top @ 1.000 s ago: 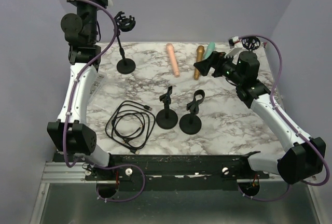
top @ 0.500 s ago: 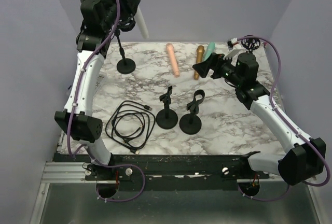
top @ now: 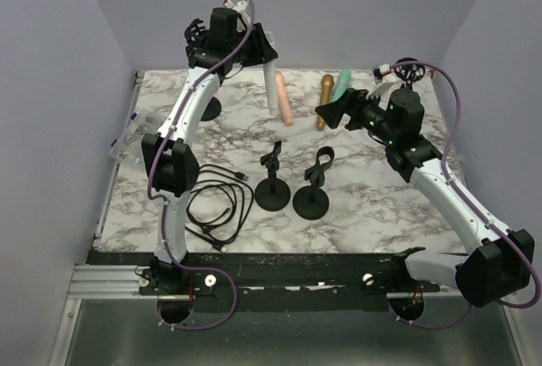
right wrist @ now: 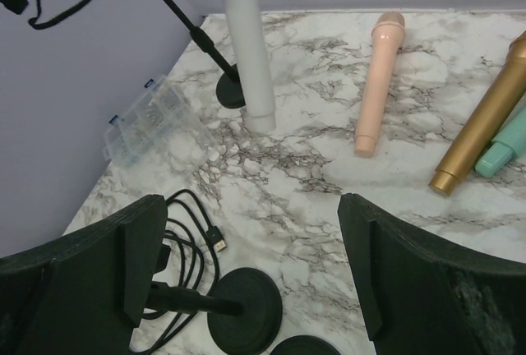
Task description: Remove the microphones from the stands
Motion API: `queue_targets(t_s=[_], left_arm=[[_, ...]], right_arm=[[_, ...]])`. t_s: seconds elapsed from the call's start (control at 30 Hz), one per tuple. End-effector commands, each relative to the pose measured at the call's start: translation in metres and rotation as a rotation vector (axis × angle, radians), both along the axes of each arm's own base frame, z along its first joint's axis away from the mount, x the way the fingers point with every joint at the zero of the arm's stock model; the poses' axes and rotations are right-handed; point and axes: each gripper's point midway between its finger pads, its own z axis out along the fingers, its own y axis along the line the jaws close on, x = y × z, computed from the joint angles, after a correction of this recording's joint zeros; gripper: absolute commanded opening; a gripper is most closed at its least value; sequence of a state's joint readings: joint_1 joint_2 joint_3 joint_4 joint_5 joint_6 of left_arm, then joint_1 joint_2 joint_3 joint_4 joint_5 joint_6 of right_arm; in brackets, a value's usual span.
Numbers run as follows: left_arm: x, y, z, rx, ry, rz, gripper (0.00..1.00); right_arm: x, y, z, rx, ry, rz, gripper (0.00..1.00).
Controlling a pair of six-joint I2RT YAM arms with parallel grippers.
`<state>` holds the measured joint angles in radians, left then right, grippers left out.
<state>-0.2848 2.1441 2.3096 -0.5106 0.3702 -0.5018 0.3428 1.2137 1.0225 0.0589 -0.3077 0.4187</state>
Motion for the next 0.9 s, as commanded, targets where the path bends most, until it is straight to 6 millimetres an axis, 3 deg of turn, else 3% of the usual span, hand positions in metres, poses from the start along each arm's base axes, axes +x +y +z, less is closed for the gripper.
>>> queue_targets(t_s=[0.0,0.23,0.4,0.73,0.87], left_arm=[[0.008,-0.023,-0.003,0.0,-0.031,-0.002,0.0],[0.024,-0.03,-0.076,0.031,0.103,0.037,0.0],[0.027,-0.024,-0.12,0.053,0.215,0.11,0.0],[0.039,-0.032,-0.178,0.004,0.312,0.088,0.0],[0.044,-0.032,-0.191,-0.013,0.326,0.082,0.14]], right_arm=[[-0.001,0.001,0.004,0.005,-0.027,-0.012,0.93],[0.003,0.003,-0.003,-0.009,-0.009,-0.014,0.93],[0.006,0.005,-0.007,-0.019,0.003,-0.011,0.93],[0.01,0.004,-0.015,-0.036,0.017,-0.021,0.93],[0.012,0.005,-0.017,-0.038,0.022,-0.023,0.93]])
